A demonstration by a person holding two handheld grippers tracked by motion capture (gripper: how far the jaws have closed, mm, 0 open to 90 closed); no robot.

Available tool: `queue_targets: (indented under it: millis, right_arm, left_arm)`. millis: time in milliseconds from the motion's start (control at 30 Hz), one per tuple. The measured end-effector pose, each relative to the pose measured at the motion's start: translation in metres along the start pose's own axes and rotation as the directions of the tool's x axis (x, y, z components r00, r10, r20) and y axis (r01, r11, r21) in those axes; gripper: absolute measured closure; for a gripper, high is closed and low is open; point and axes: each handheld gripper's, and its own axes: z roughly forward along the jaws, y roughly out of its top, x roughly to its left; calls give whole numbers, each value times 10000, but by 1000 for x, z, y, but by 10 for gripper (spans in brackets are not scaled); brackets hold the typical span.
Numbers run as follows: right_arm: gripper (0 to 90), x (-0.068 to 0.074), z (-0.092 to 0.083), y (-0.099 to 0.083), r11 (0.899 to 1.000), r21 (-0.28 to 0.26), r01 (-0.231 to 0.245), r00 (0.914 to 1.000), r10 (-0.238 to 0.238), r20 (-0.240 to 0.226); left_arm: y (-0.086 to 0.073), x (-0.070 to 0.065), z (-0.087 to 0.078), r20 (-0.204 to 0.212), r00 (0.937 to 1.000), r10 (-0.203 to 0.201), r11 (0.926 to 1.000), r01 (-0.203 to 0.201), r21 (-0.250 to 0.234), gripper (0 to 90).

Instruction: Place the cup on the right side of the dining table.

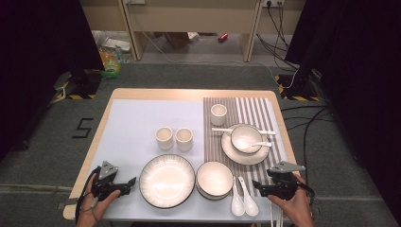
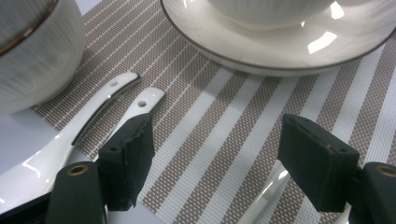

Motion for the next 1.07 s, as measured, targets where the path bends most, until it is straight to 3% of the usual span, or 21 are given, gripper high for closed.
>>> queue_targets:
  millis: [467,1067]
  right_arm:
    - [260,1,3,-10,9999,135,-10,10000,11,-93]
    - [258,-1,0,-11,9999,81,-105,9999,106,-116]
  left_arm:
    - [0,0,0,8,10000,-9,10000,9,-40,142]
    - [0,-1,0,-6,10000,21,10000,-21,-46,143]
